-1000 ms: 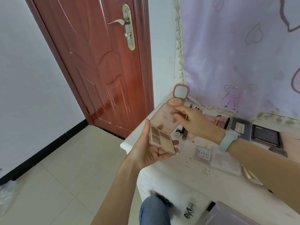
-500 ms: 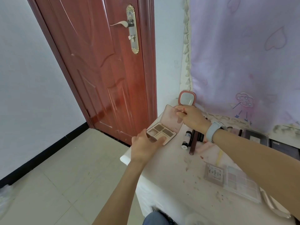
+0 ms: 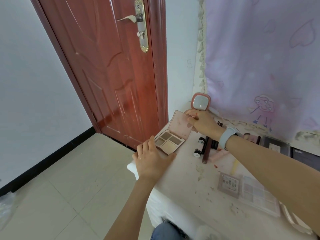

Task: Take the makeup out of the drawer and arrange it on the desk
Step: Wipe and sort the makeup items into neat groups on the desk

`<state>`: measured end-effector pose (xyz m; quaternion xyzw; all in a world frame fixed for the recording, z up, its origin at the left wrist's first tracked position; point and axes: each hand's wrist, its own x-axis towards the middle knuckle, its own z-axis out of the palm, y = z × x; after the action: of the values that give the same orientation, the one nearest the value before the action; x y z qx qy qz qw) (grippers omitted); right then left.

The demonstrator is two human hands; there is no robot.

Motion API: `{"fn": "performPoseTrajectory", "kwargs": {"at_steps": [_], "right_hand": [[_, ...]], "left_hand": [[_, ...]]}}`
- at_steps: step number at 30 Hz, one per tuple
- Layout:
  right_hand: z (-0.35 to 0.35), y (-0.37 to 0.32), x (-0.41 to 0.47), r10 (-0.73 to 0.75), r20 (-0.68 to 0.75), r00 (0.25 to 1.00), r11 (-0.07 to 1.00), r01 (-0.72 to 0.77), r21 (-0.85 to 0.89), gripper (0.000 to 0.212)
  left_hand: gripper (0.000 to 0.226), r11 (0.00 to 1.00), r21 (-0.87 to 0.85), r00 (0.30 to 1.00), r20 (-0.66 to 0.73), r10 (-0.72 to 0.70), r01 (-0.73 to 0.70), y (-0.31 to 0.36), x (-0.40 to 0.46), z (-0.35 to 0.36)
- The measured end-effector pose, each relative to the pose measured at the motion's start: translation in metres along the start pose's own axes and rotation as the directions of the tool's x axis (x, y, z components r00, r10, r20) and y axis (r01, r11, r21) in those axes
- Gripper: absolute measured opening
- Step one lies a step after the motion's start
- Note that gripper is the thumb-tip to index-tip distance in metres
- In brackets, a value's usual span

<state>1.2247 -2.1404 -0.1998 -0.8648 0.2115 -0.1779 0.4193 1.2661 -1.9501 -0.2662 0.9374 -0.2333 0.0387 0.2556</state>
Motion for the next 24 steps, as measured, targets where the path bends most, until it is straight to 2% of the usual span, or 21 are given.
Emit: {"fn": "performPoseTrajectory", "kwargs": {"at_steps": [3,6,8,10,12,14,17,18,20,22,24], "right_hand": [[-0.007,0.003,-0.008,0.066,-0.046,0.997,0.997,-0.064,0.036,0.03],[-0.017,0.013,-0.025,0.051,-0.127,0.991,0.976,-0.077,-0.206,0.027],[-0.02,0.018,-0.043,0.046,-0.064,0.997,0.928,-0.066,-0.367,0.036],[-0.02,0.023,-0.061,0.016,0.082,0.997,0.833,0.032,-0.552,0.053],[-0.017,0.026,-0.072,-0.025,0.195,0.98,0.736,0.15,-0.66,0.061],[-0.013,0.025,-0.076,-0.049,0.22,0.974,0.684,0.193,-0.703,0.059],[-0.009,0.02,-0.078,-0.087,0.181,0.98,0.672,0.192,-0.716,0.054],[-0.01,0.019,-0.08,-0.101,0.165,0.981,0.704,0.188,-0.685,0.054],[-0.016,0.013,-0.086,-0.095,0.107,0.99,0.855,0.136,-0.501,0.051],[-0.025,0.006,-0.096,-0.008,0.026,1.0,0.987,0.012,-0.157,0.043],[-0.035,0.0,-0.106,0.127,-0.01,0.992,0.975,-0.123,0.184,0.036]], "left_hand": [[0.096,0.999,0.047,0.997,-0.075,0.031,-0.027,0.001,-0.004,0.004],[0.096,0.997,0.07,0.996,-0.085,0.04,-0.034,0.0,-0.004,0.006],[0.098,0.996,0.085,0.996,-0.083,0.046,-0.039,0.0,-0.005,0.006],[0.099,0.994,0.1,0.996,-0.073,0.052,-0.045,0.0,-0.004,0.005],[0.099,0.993,0.108,0.997,-0.064,0.052,-0.045,0.001,-0.004,0.003],[0.099,0.993,0.112,0.997,-0.063,0.053,-0.046,0.001,-0.004,0.002],[0.1,0.994,0.105,0.998,-0.05,0.047,-0.041,0.002,-0.005,0.0],[0.101,0.994,0.097,0.998,-0.046,0.045,-0.04,0.003,-0.005,0.0],[0.101,0.996,0.076,0.997,-0.055,0.053,-0.049,0.004,-0.008,-0.001],[0.095,0.998,-0.004,0.992,-0.109,0.061,-0.062,0.005,-0.011,-0.002],[0.082,0.977,-0.203,0.98,-0.196,0.029,-0.07,0.006,-0.018,-0.005]]}}
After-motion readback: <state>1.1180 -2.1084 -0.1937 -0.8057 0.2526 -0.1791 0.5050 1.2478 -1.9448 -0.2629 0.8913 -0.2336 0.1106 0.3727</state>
